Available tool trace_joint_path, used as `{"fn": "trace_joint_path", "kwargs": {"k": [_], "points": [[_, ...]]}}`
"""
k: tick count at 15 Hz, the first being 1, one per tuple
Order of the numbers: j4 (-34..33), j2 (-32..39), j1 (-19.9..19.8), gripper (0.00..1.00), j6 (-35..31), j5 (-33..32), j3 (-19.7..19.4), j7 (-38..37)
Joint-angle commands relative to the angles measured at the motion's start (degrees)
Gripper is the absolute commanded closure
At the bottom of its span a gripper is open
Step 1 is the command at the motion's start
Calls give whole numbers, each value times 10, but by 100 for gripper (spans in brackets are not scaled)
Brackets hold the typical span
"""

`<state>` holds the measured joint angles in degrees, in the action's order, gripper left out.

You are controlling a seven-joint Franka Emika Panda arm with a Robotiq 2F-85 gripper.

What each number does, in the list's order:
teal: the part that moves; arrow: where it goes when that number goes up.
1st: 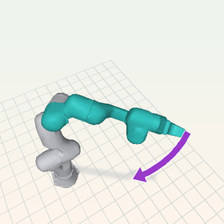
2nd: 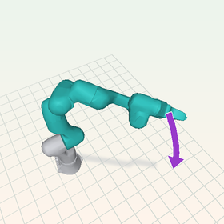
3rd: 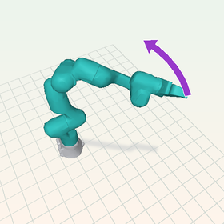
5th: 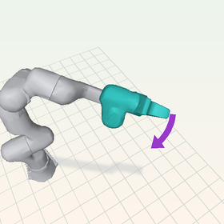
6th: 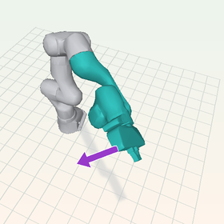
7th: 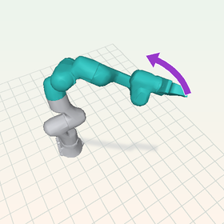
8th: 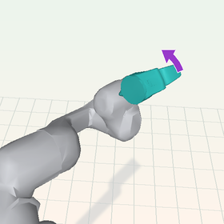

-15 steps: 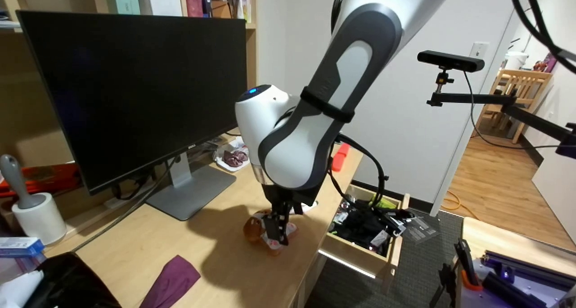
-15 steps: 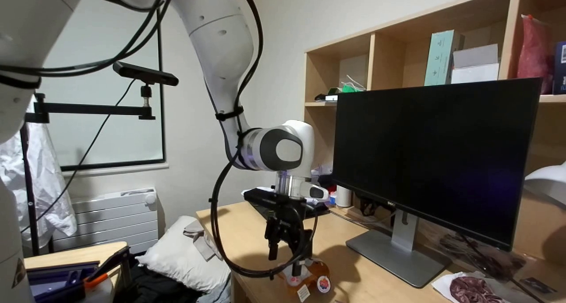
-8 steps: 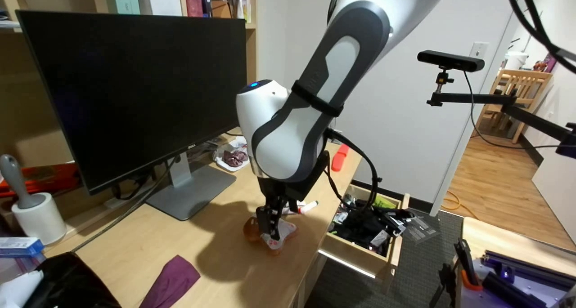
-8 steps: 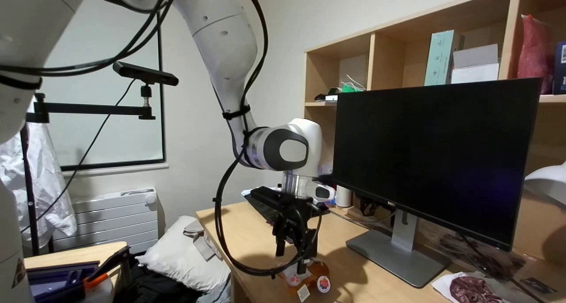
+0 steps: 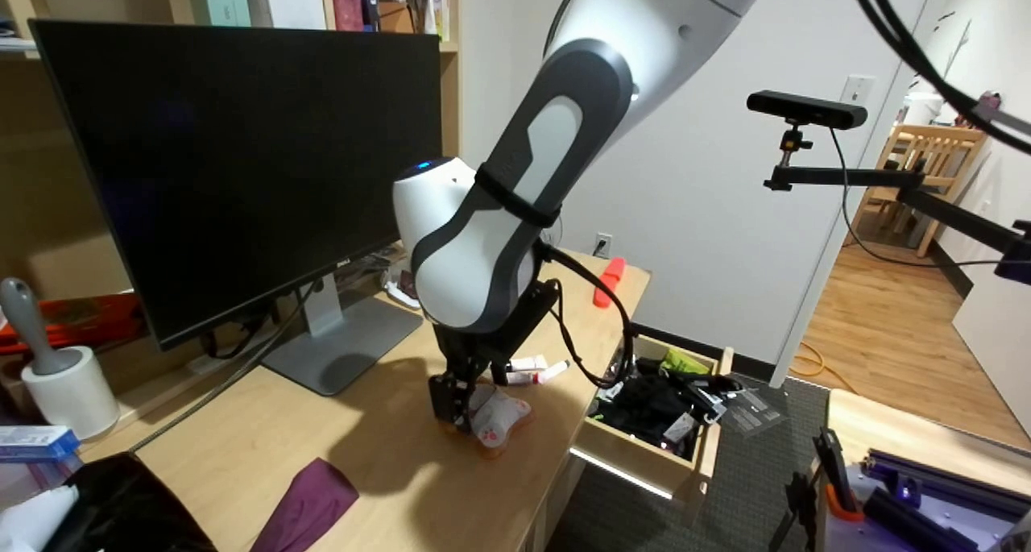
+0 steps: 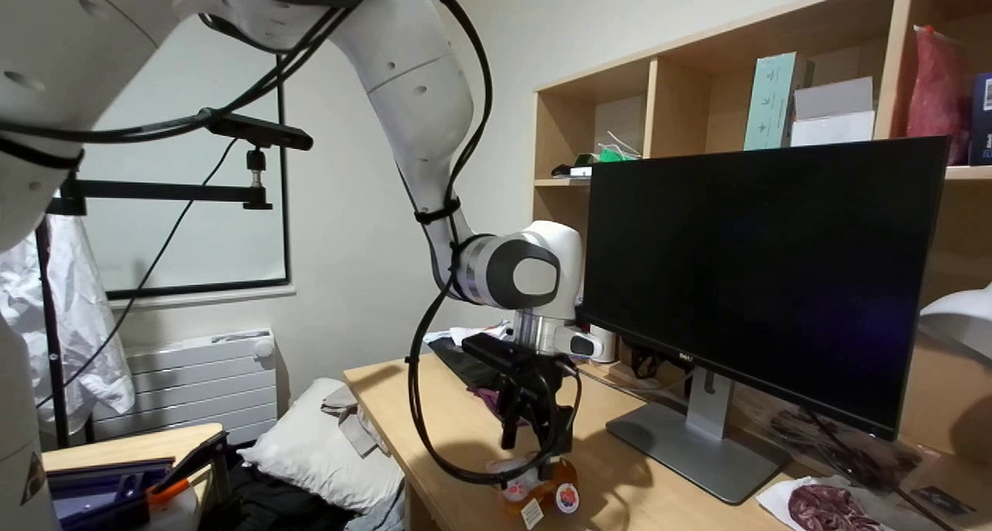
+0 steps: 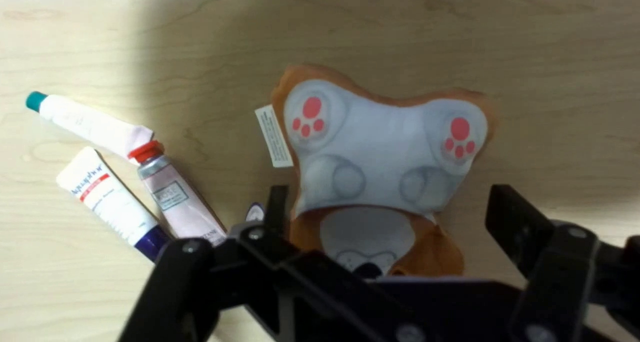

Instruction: Put the plush toy inside the open drawer

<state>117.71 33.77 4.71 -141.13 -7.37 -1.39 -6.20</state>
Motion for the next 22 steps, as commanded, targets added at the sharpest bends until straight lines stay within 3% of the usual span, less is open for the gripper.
{"fn": "trace_joint_path", "kwargs": {"k": [1, 2, 3, 4, 13, 16, 22], "points": [[-47, 40, -4, 0, 7, 9, 2, 6], [-53, 46, -2, 0, 8, 7, 1, 7], [-57, 50, -1, 9, 7, 5, 0, 8], [-61, 54, -1, 26, 7, 4, 0, 8], [-35, 24, 4, 85, 14, -7, -15, 3], [-7, -9, 3, 92, 16, -21, -24, 10], [83, -89, -25, 91, 3, -71, -70, 40]]}}
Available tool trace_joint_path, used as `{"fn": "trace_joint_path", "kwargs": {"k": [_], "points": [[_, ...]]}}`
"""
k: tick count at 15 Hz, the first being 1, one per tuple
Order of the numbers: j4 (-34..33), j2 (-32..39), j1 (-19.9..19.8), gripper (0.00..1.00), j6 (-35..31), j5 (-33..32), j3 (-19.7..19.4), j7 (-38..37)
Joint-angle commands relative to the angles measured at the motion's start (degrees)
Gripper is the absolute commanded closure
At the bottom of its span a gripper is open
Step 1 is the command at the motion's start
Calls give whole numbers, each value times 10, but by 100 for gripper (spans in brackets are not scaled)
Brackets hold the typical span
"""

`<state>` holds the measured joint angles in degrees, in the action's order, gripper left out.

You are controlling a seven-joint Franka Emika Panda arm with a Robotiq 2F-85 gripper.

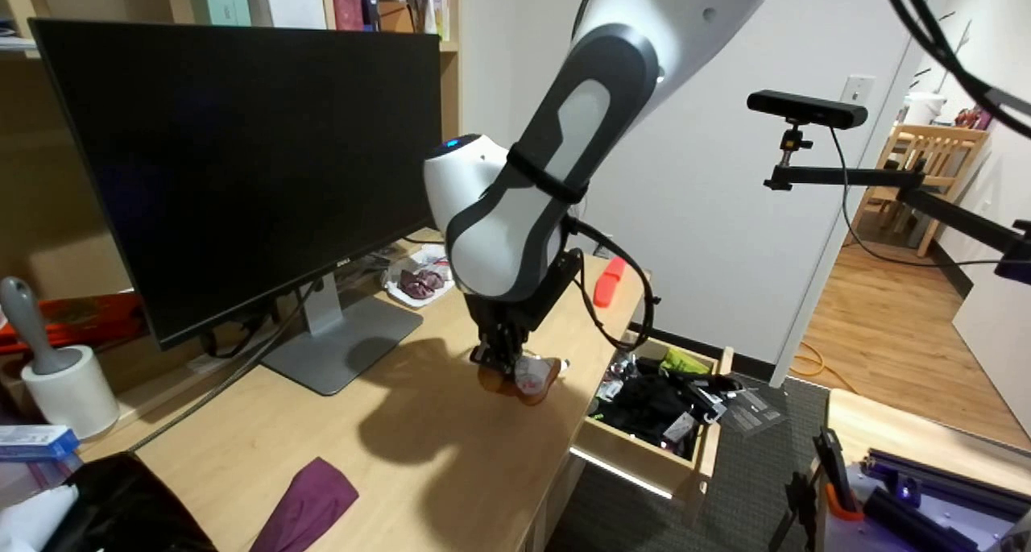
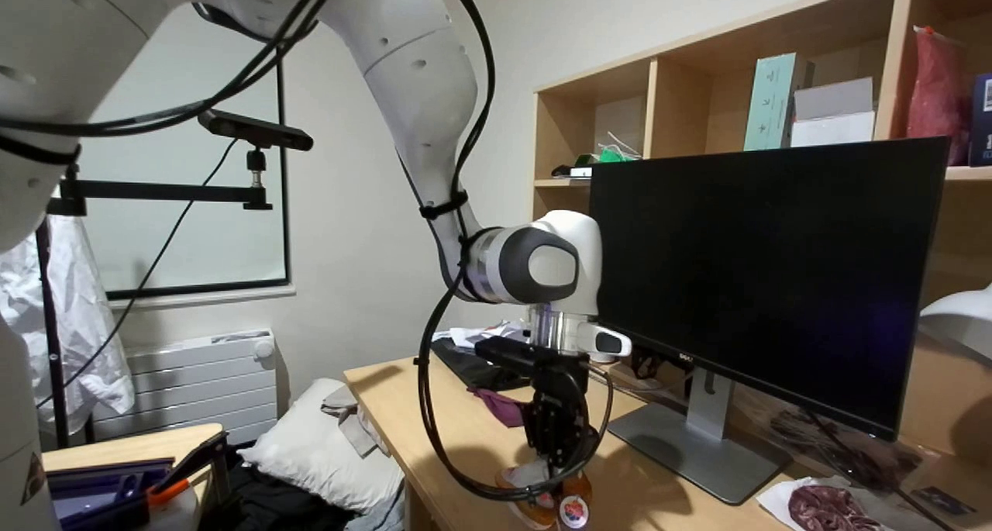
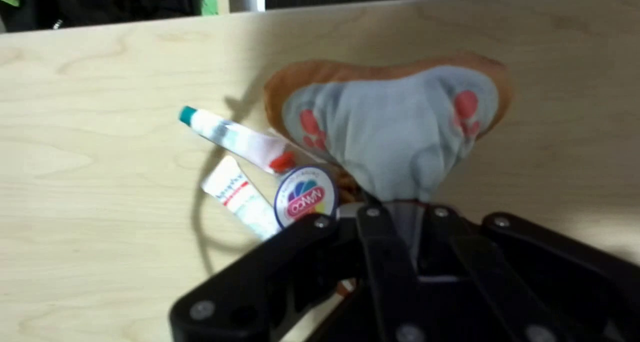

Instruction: Put the plush toy inside the open drawer

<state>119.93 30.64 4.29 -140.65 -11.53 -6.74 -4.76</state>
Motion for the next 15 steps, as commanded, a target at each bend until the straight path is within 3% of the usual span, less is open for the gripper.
{"fn": "trace_joint_path", "kwargs": {"k": [1, 8, 15], "points": [[75, -70, -31, 91, -5, -41, -28, 30], [114, -118, -117, 91, -1, -73, -78, 92], [101, -55, -211, 91, -54, -5, -63, 185]]}}
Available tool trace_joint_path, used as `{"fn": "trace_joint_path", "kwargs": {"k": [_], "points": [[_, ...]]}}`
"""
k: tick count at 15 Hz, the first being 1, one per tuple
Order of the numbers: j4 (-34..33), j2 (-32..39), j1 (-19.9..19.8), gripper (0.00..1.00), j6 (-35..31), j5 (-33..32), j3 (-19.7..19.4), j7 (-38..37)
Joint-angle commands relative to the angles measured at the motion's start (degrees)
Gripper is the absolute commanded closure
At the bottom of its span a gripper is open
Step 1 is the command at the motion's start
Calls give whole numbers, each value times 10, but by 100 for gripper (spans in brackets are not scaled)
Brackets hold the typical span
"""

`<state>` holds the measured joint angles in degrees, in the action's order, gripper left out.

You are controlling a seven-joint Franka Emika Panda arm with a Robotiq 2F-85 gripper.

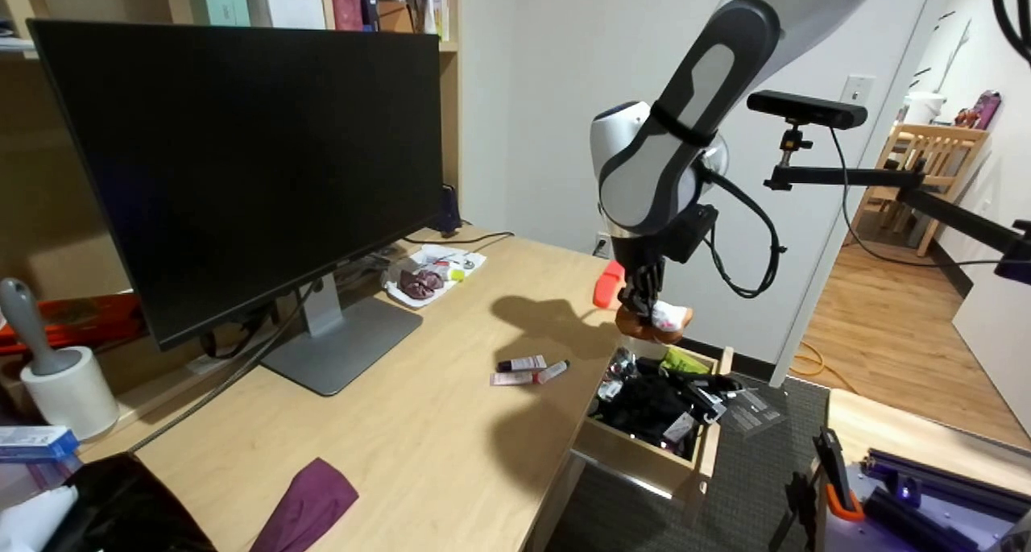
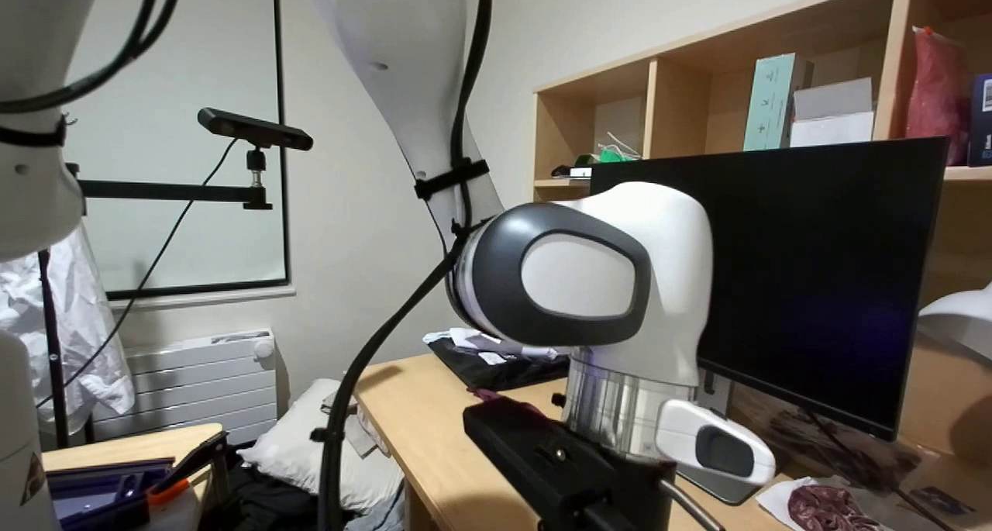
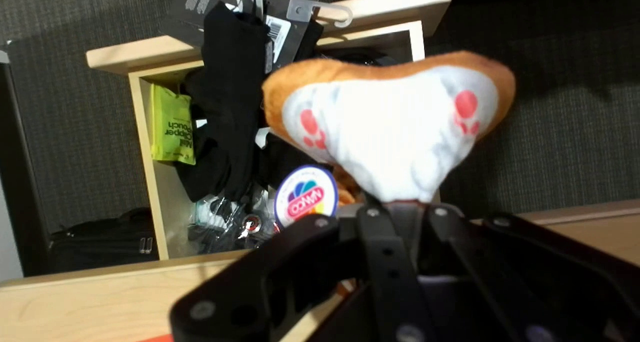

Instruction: Put the plush toy inside the open drawer

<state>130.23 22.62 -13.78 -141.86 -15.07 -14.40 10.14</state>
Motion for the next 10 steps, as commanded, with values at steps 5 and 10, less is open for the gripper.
{"fn": "trace_joint_path", "kwargs": {"k": [5, 10], "points": [[-12, 83, -63, 91, -143, 50, 21, 54], [-28, 153, -79, 90, -226, 46, 27, 53]]}}
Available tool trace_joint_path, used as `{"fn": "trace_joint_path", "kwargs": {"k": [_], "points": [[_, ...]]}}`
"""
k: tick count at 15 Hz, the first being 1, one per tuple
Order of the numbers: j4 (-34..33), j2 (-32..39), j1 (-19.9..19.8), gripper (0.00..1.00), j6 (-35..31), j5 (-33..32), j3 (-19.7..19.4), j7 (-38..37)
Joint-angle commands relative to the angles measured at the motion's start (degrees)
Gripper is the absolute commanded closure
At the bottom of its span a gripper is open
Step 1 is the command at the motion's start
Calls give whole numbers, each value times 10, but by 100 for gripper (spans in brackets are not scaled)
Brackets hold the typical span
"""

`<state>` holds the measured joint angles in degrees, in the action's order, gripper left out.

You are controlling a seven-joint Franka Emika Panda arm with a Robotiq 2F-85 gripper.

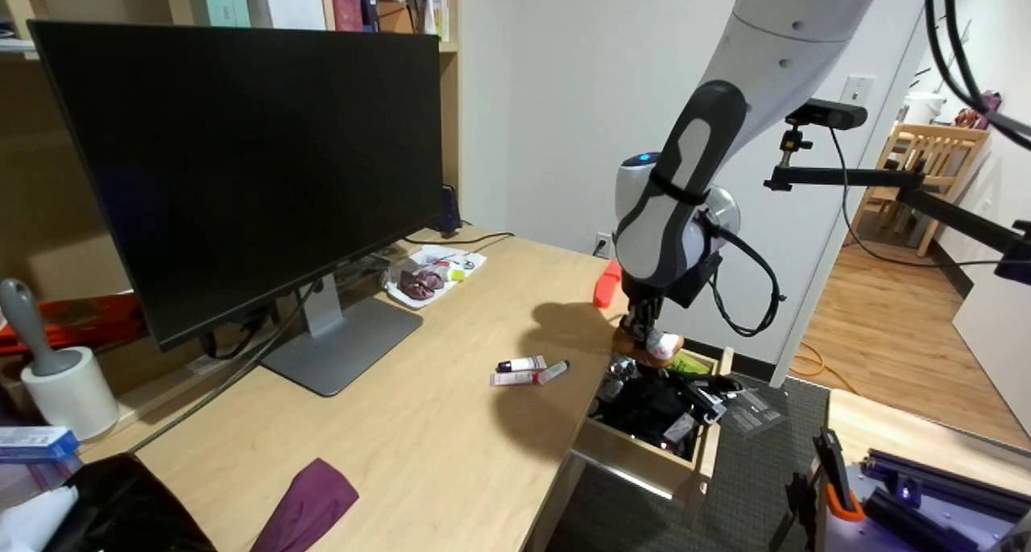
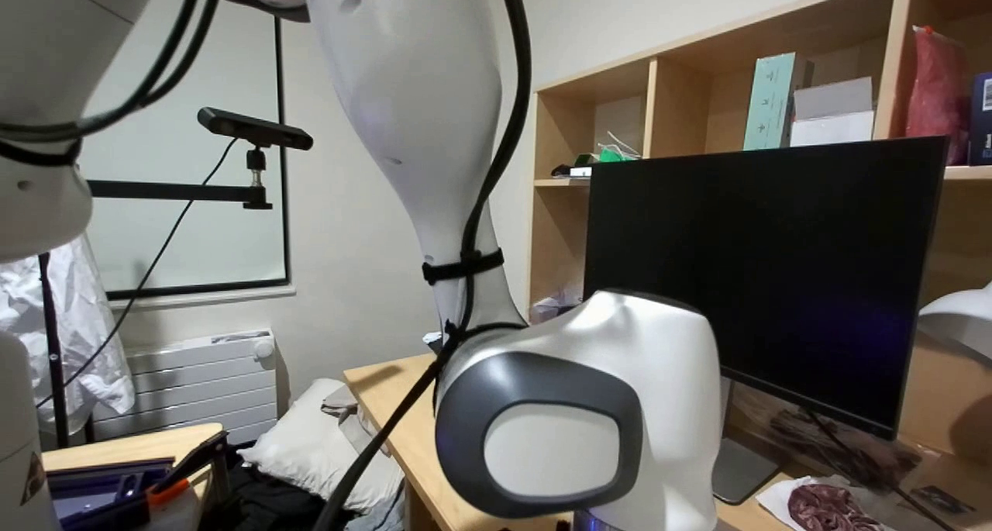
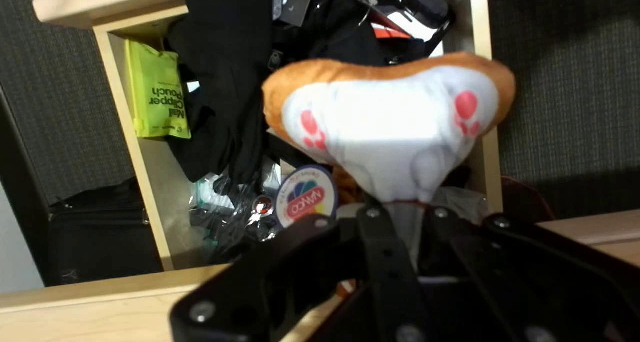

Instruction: Put the plush toy inside the open drawer

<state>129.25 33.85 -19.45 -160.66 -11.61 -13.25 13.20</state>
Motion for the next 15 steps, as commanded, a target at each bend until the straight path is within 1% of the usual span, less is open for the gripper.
{"fn": "trace_joint_path", "kwargs": {"k": [1, 2, 7, 11, 12, 13, 14, 15], "points": [[-21, 49, -27, 90, -46, 13, 18, 24], [-26, 61, -41, 90, -53, 16, 26, 31], [-38, 96, -75, 91, -48, 14, 30, 36], [-33, 104, -84, 90, -56, 12, 27, 35], [-30, 105, -82, 88, -61, 9, 22, 33], [-27, 104, -82, 63, -67, 11, 22, 30], [-24, 101, -82, 62, -70, 9, 22, 32], [-22, 99, -83, 56, -71, 9, 25, 33]]}}
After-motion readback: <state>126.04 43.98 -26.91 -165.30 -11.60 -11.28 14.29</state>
